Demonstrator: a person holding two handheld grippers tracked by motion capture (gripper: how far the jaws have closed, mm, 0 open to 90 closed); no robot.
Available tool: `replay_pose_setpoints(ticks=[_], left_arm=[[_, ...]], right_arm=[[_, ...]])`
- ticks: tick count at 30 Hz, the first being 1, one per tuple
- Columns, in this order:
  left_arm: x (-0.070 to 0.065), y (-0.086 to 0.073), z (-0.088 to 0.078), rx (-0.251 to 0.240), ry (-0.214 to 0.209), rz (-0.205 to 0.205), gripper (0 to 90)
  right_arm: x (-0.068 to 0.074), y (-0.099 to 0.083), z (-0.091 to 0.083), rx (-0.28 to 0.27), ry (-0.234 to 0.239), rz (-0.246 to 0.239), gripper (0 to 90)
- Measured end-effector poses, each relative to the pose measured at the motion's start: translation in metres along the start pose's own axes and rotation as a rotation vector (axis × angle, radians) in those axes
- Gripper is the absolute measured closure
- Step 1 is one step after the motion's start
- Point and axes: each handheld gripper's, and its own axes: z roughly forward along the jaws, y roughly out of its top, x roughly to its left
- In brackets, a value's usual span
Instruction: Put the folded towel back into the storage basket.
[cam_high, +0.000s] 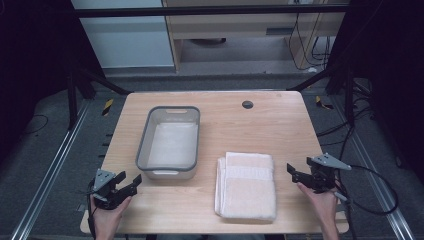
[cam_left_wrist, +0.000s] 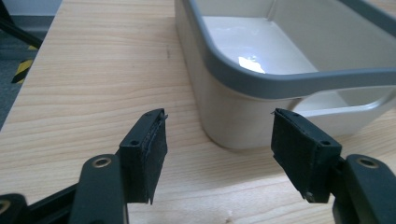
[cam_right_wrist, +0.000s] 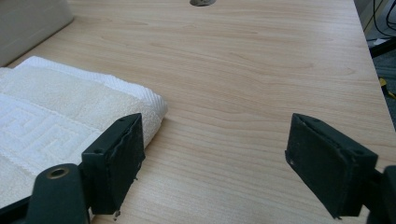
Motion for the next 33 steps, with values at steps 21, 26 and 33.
replay_pose_setpoints(ticks=[21,26,33], left_arm=[[-0.030,0.011,-0.010,-0.049,-0.088,0.014,39.6],[-0.038,0.014,-0.010,-0.049,-0.106,0.031,39.2],[-0.047,0.021,-0.009,-0.055,-0.121,0.055,38.3]], right_arm=[[0.005,0.010,-0.011,-0.003,0.029,-0.037,28.7],[0.009,0.015,-0.012,-0.017,0.042,-0.034,27.8],[0.009,0.024,-0.015,-0.045,0.057,-0.011,26.1]])
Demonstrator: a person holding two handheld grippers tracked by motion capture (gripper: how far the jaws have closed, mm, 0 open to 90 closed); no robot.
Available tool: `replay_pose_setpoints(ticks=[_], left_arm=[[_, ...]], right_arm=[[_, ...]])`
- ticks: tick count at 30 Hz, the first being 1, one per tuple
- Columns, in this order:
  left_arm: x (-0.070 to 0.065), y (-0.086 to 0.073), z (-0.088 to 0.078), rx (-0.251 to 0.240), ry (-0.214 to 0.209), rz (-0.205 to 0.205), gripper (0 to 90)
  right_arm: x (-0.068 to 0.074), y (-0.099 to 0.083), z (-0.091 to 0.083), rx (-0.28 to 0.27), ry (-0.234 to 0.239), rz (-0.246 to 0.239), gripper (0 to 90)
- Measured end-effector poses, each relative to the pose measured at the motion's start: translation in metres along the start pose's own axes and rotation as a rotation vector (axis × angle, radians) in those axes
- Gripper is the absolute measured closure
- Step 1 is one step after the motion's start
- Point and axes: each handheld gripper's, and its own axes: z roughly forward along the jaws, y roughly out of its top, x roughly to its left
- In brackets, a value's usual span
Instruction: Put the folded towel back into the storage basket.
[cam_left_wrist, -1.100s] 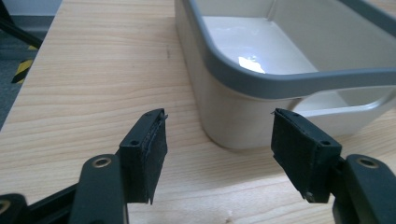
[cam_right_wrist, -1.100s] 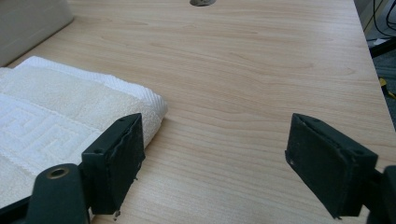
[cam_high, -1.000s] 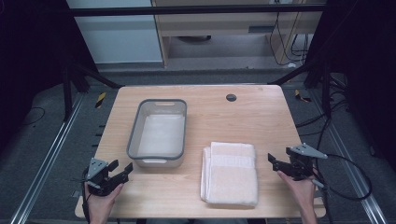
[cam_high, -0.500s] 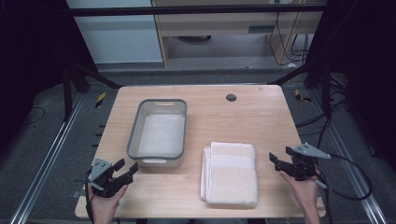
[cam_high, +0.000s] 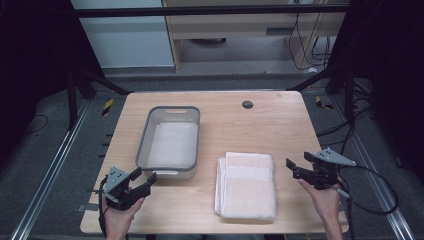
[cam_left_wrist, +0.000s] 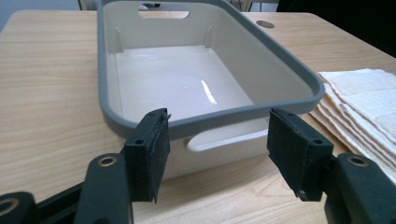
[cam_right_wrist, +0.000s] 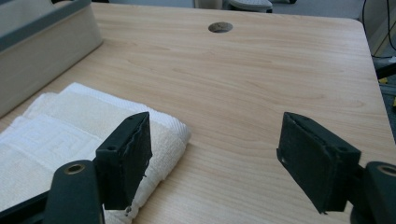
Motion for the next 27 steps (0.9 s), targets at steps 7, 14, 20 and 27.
replay_pose_setpoints(ticks=[7,14,20,27], left_arm=[[-0.008,0.010,0.002,-0.006,-0.020,0.016,37.9],[-0.019,0.019,0.007,-0.008,-0.043,0.035,37.4],[-0.031,0.022,0.014,0.002,-0.064,0.056,37.4],[-0.044,0.026,0.022,0.008,-0.086,0.077,37.4]], right_arm=[[0.001,0.006,0.002,0.008,0.017,-0.018,25.9],[0.005,0.012,0.005,0.014,0.027,-0.043,25.7],[0.008,0.017,0.007,0.011,0.033,-0.049,25.2],[0.011,0.023,0.010,0.012,0.045,-0.062,25.2]])
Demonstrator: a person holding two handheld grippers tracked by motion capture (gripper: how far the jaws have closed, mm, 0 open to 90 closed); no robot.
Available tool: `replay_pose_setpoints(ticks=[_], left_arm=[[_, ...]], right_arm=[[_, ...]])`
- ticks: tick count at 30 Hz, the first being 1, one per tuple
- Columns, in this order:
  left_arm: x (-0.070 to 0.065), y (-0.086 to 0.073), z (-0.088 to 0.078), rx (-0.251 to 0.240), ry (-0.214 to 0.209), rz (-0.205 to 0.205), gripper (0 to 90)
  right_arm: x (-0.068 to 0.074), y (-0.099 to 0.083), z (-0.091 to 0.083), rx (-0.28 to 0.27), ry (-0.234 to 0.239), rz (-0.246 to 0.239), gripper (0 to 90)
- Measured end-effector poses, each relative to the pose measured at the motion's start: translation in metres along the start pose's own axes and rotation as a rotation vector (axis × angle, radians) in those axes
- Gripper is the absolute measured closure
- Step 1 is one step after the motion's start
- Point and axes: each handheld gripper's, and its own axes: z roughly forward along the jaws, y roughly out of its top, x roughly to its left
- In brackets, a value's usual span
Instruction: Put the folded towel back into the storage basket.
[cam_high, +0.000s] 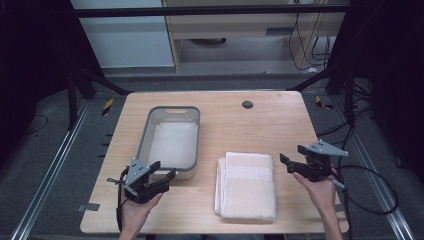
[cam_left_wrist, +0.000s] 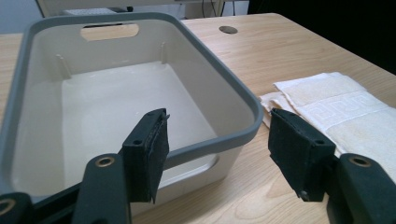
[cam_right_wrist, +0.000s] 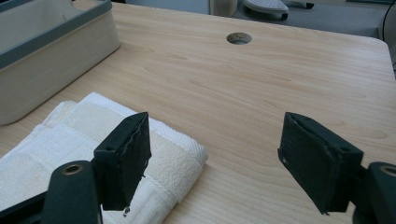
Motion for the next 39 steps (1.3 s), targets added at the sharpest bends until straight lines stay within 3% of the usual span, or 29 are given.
replay_pose_setpoints(ticks=[17,22,39], left_arm=[[-0.034,0.006,0.021,0.022,-0.065,0.050,38.4],[-0.048,0.006,0.030,0.039,-0.088,0.077,38.6],[-0.076,0.001,0.050,0.086,-0.144,0.117,38.3]], right_arm=[[0.010,0.012,0.008,0.006,0.039,-0.004,26.6],[0.012,0.012,0.012,0.017,0.048,-0.006,27.0],[0.021,0.007,0.023,0.064,0.083,-0.013,30.1]])
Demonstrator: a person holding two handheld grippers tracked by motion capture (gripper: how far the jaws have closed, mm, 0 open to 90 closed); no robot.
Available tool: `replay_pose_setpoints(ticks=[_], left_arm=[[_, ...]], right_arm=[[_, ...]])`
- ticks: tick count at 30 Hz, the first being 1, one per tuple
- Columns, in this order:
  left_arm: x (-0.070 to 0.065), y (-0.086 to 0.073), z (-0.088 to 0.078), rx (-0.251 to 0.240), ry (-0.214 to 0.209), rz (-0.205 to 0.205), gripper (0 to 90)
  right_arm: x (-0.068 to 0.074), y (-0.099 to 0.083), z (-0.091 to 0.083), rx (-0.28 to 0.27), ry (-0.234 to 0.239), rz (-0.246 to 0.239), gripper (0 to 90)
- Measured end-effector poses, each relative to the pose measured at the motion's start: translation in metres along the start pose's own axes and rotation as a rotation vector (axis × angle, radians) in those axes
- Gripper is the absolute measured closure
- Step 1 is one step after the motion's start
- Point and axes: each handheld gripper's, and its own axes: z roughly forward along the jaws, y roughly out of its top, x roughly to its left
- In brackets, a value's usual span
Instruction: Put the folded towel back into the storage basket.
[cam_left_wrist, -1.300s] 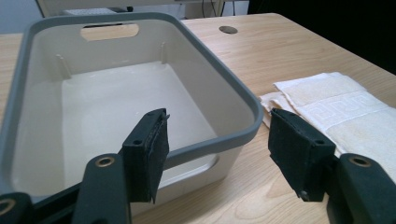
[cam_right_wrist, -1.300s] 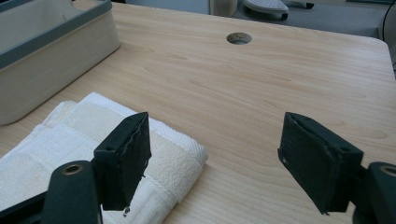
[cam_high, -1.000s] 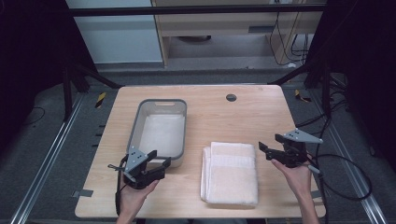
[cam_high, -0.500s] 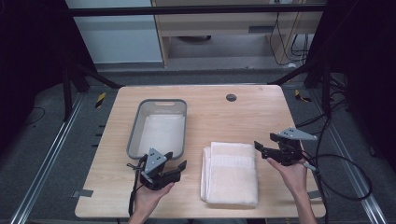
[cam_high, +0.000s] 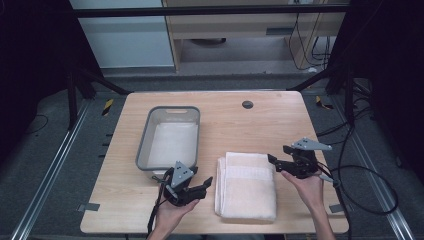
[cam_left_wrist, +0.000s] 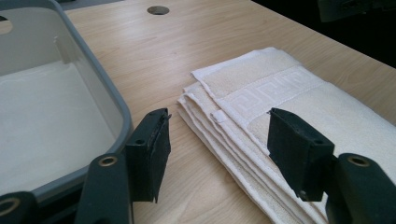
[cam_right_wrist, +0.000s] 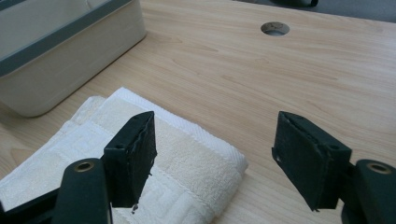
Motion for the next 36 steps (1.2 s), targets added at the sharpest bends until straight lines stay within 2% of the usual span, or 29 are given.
replay_pose_setpoints(ticks=[9,12,15,19,27,31,36], left_arm=[[-0.010,-0.005,0.012,0.030,-0.024,0.005,36.6],[-0.013,-0.007,0.017,0.049,-0.030,0.005,35.6],[-0.016,-0.010,0.022,0.066,-0.041,0.003,34.8],[-0.019,-0.013,0.030,0.096,-0.049,0.009,32.9],[-0.028,-0.019,0.041,0.129,-0.059,0.019,28.9],[-0.031,-0.022,0.046,0.144,-0.066,0.018,25.9],[-0.035,-0.025,0.052,0.168,-0.068,0.026,21.1]], right_arm=[[0.004,-0.005,0.007,0.028,0.004,-0.016,30.1],[0.005,-0.007,0.009,0.033,0.011,-0.010,30.0],[0.002,-0.011,0.011,0.037,0.031,0.018,29.9],[0.001,-0.016,0.011,0.060,0.010,-0.005,29.6],[0.005,-0.021,0.017,0.079,0.011,-0.028,29.4],[0.002,-0.027,0.019,0.078,0.021,0.009,29.4],[0.002,-0.032,0.024,0.104,0.012,-0.004,29.4]])
